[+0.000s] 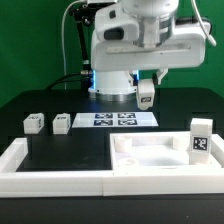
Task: Assemble square table
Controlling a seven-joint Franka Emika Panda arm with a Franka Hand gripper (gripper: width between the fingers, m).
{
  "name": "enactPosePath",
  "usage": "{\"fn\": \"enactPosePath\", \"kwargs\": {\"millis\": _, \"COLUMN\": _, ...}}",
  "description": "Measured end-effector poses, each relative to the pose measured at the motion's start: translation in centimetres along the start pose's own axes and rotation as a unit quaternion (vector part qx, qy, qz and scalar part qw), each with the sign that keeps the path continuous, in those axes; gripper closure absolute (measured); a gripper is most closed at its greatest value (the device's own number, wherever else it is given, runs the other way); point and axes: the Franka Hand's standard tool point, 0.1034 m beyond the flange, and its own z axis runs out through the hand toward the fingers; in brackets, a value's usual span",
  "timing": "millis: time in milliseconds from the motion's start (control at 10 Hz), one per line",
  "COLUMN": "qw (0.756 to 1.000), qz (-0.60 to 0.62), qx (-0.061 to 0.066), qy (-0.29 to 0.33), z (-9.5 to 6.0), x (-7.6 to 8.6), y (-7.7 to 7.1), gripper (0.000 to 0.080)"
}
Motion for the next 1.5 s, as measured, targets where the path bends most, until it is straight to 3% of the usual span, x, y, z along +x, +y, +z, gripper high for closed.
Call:
{"fn": "enactPosePath", "kwargs": {"millis": 100, "qw": 0.999, "qz": -0.001, "qx": -0.002, "qy": 0.052, "z": -0.1, "x": 0.9, "y": 0.0, "gripper": 0.0503}}
{"fn": "enactPosePath", "kwargs": {"millis": 300, "qw": 0.994, "qz": -0.002, "qx": -0.001, "qy": 0.113, "z": 0.0, "x": 0.8, "y": 0.1, "gripper": 0.0503}}
{"fn": "enactPosePath", "kwargs": {"millis": 500, "qw": 0.981, "qz": -0.027, "qx": -0.013, "qy": 0.19, "z": -0.1, "x": 1.8, "y": 1.1, "gripper": 0.0503}}
{"fn": "enactPosePath", "kwargs": {"millis": 800, "qw": 0.968, "qz": -0.041, "qx": -0.018, "qy": 0.246, "z": -3.5, "x": 3.2, "y": 2.9, "gripper": 0.0503}}
{"fn": "enactPosePath", "kwargs": {"millis": 1000, "qw": 0.954, "qz": -0.04, "qx": -0.025, "qy": 0.295, "z": -4.5, "x": 4.4, "y": 3.0, "gripper": 0.0503}}
{"fn": "enactPosePath", "kwargs": {"millis": 1300, "qw": 0.955, "qz": -0.041, "qx": -0.026, "qy": 0.294, "z": -3.8, "x": 4.1, "y": 3.2, "gripper": 0.0503}}
{"fn": "enactPosePath", "kwargs": {"millis": 1400, "qw": 0.953, "qz": -0.048, "qx": -0.035, "qy": 0.297, "z": -2.9, "x": 4.9, "y": 3.8, "gripper": 0.0503}}
{"fn": "enactPosePath", "kwargs": {"millis": 1500, "qw": 0.953, "qz": -0.05, "qx": -0.04, "qy": 0.297, "z": -3.0, "x": 5.9, "y": 4.1, "gripper": 0.0503}}
